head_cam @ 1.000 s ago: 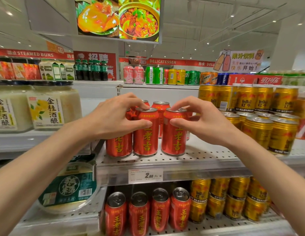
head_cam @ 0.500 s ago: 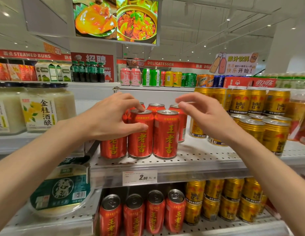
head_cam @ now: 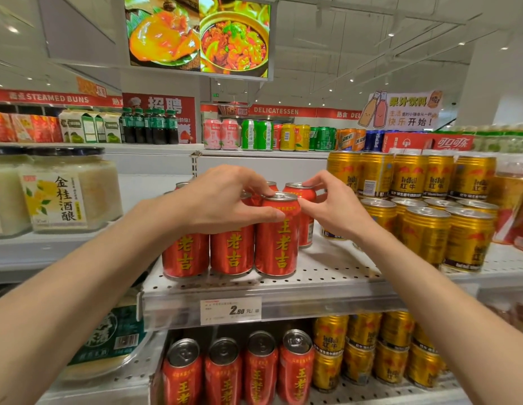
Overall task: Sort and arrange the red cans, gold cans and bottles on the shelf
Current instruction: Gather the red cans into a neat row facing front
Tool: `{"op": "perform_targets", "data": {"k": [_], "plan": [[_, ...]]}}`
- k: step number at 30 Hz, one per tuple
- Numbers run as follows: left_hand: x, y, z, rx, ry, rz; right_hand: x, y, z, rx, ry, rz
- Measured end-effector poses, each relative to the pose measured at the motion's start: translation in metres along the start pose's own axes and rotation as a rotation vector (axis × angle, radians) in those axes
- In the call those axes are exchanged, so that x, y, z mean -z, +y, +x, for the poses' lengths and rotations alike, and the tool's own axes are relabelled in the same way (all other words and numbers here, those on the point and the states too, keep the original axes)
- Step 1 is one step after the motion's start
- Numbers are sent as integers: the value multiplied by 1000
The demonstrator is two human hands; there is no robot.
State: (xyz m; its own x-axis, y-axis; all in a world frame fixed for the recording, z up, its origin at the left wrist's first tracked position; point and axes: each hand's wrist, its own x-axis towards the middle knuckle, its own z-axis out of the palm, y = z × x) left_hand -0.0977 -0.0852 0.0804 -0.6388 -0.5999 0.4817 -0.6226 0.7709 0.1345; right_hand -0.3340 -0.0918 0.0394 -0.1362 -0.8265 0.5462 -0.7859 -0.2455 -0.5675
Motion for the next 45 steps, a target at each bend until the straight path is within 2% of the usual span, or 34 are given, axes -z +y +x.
{"op": "perform_targets", "data": {"k": [11, 18, 28, 32, 36, 39, 45], "plan": [[-2, -3, 1, 22, 1, -54, 58, 12, -27, 10, -174, 137], [-4, -6, 0, 7, 15, -47, 64, 7, -38, 54, -257, 171], [-4, -5, -1, 11, -11, 5, 61, 4, -43, 77, -256, 138], [-3, -1, -2, 18, -16, 66, 60, -2, -45, 81, -263, 90], [7, 1, -8, -15, -10, 126, 54, -23, -50, 178, -192, -42], [24, -15, -22, 41, 23, 110, 46, -44, -51, 267, -199, -106], [26, -35, -47, 113, -39, 33, 28, -57, -45, 333, -208, -235]]}}
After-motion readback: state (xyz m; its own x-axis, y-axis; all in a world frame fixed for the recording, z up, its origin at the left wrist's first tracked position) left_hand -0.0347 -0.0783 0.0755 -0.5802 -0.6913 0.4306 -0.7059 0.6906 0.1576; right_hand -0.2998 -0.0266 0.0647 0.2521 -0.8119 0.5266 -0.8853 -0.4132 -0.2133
